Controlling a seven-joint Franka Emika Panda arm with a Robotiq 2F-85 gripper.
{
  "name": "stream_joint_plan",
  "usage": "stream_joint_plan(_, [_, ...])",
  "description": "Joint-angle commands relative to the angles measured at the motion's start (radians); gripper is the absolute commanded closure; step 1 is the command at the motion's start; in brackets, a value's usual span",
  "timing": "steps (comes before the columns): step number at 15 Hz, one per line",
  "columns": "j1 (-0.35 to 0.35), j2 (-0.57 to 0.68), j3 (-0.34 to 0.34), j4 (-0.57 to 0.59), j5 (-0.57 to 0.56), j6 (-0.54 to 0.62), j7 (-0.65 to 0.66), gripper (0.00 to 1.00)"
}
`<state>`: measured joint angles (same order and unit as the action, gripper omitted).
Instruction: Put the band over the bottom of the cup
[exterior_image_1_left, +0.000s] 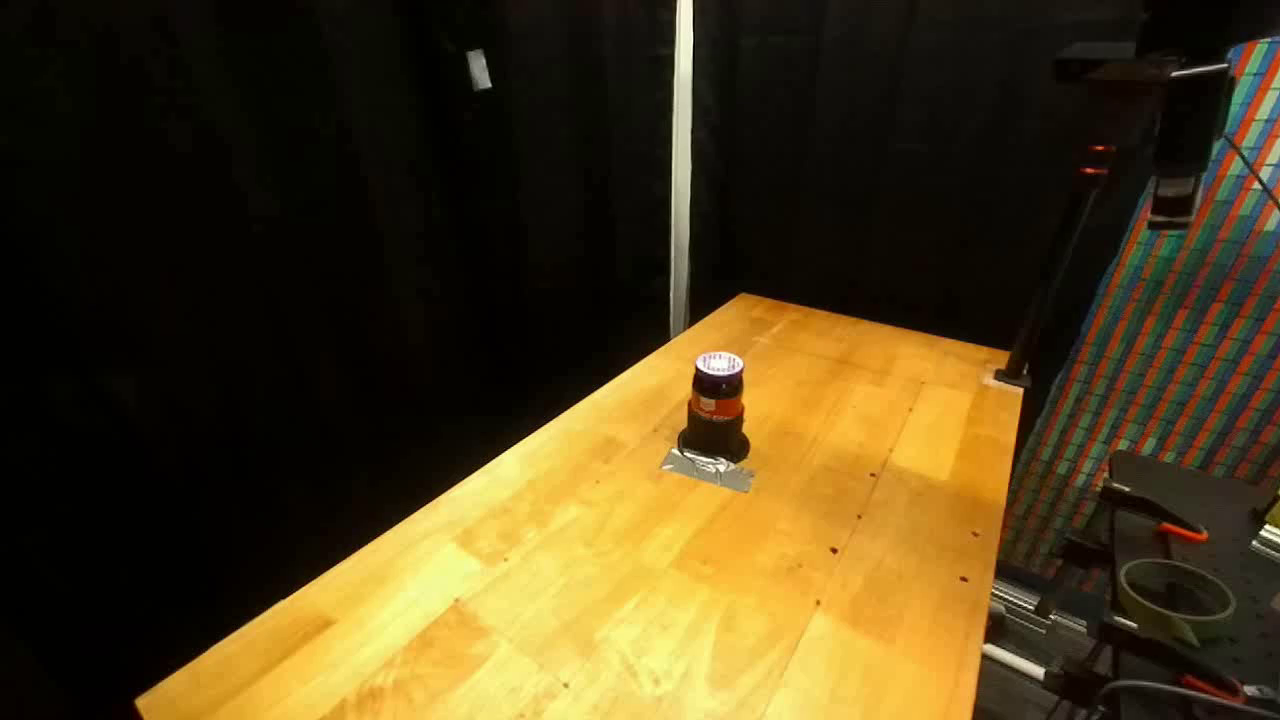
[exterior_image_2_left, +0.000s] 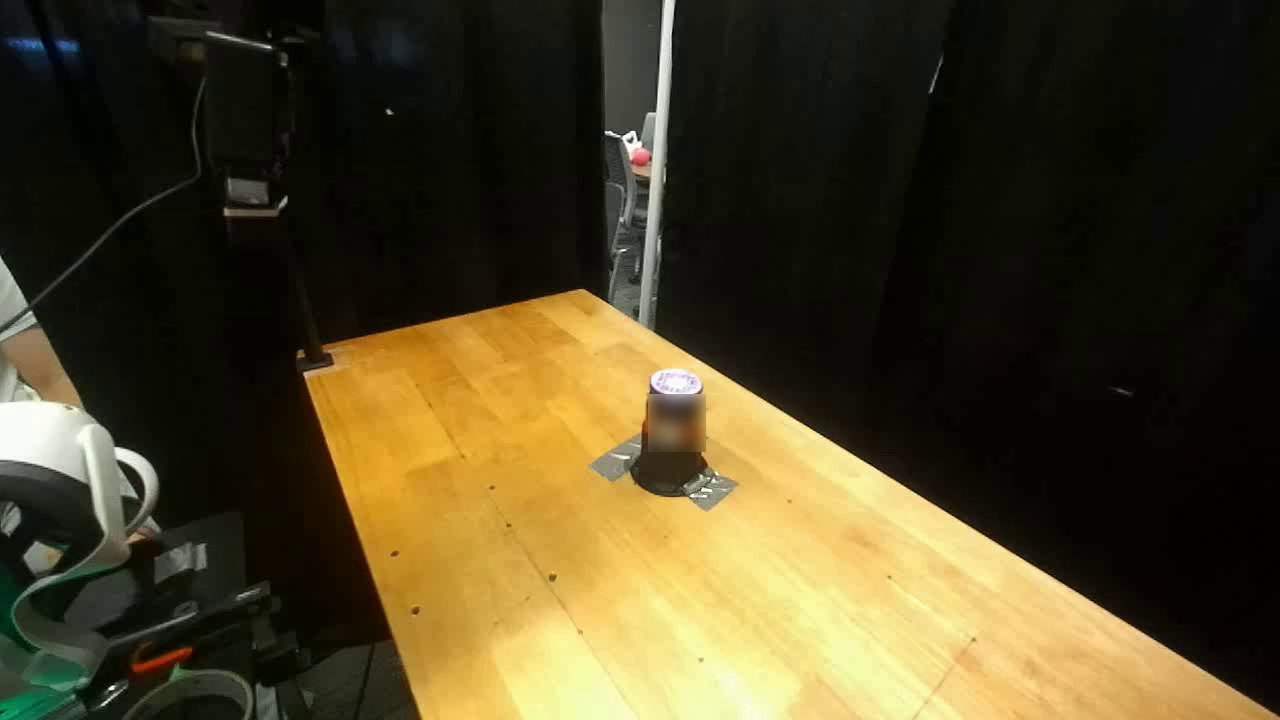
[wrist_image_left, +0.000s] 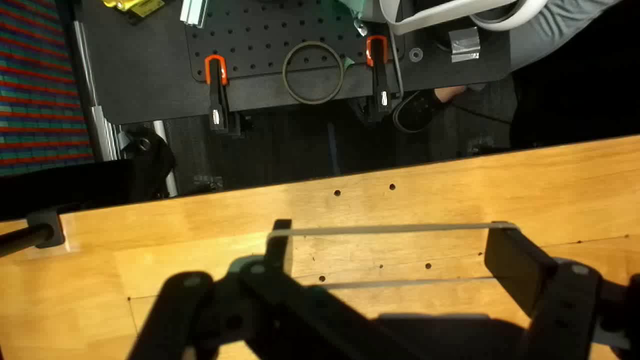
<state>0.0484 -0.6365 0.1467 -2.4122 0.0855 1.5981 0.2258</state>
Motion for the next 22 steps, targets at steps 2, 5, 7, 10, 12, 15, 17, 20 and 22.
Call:
stream_joint_plan(2, [0.002,-0.001,-0.002,0.008,-0.001,-0.002,0.001,0.00])
stream_joint_plan(5, [0.001,-0.004,-0.001,0.011,-0.001,-0.002,0.001,0.00])
stream_joint_plan(7, [0.001,-0.004,-0.001,0.011,-0.001,-0.002,0.001,0.00])
stream_joint_plan(10, [0.001,0.063,0.008,0.052,-0.004,0.043,0.001,0.00])
stream_joint_plan(12, [0.004,0.156,0.013,0.101,-0.005,0.117,-0.014,0.00])
stream_joint_plan(15, [0.011,0.321,0.018,0.178,-0.013,0.262,-0.036,0.00])
stream_joint_plan(17, [0.016,0.437,0.017,0.230,-0.024,0.357,-0.057,0.00])
stream_joint_plan(20, [0.023,0.599,0.011,0.308,-0.039,0.491,-0.069,0.00])
stream_joint_plan(22, [0.030,0.690,0.007,0.363,-0.054,0.544,-0.065,0.00])
